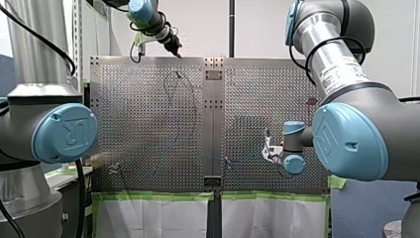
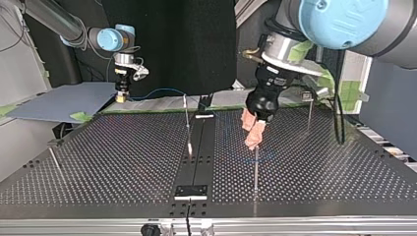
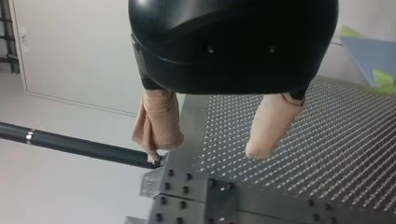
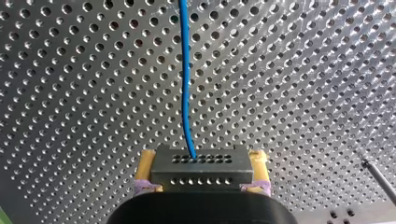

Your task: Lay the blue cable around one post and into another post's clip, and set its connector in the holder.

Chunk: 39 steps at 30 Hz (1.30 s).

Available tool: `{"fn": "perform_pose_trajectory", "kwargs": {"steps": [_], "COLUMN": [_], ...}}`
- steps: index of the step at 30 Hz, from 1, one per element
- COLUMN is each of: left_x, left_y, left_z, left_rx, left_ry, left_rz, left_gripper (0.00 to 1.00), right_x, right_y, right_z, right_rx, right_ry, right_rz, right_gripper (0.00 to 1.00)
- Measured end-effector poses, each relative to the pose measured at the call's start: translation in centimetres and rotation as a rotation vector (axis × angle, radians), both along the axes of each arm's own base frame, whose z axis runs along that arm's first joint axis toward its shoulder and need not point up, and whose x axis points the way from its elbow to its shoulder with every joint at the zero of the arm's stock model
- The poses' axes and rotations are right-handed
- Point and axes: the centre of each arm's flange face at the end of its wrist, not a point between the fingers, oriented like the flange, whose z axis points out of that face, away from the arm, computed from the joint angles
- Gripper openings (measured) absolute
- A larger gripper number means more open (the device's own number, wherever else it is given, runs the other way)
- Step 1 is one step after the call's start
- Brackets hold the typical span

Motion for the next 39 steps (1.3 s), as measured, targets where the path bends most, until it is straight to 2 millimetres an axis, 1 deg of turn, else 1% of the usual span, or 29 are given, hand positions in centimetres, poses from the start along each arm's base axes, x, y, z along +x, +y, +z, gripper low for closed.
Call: {"fn": "perform_pose_trajectory", "kwargs": {"steps": [4,10,11,19,20,28,35,39], "left_x": [0.2,0.3,0.2,-0.7,-0.9,-2.9,-5.4,-6.9], "left_y": [-1.5,-3.9,-4.3,-6.8,-7.3,-9.6,-11.6,-12.2], "left_z": [-2.9,-7.9,-8.9,-14.3,-15.2,-20.3,-25.7,-28.4], "left_rx": [-0.017,-0.013,-0.015,-0.030,-0.031,0.000,0.034,0.044], "left_ry": [0.037,0.096,0.107,0.178,0.189,0.240,0.298,0.328], "left_rz": [0.003,0.009,0.011,-0.003,-0.011,-0.073,-0.127,-0.136], "left_gripper": [1.00,1.00,1.00,1.00,1.00,1.00,1.00,1.00], "right_x": [0.1,0.3,0.3,0.3,0.3,0.5,0.7,0.9], "right_y": [0.1,0.2,0.3,0.3,0.3,0.5,1.7,2.6], "right_z": [0.0,-0.1,-0.1,0.0,0.1,0.8,2.6,3.7], "right_rx": [0.001,0.005,0.007,0.008,0.007,0.014,0.010,0.007], "right_ry": [0.003,0.014,0.016,0.027,0.029,0.050,0.056,0.054], "right_rz": [0.003,0.004,0.004,0.002,0.002,0.004,0.014,0.022], "right_gripper": [0.00,0.00,0.00,0.00,0.00,0.00,0.00,0.00]}}
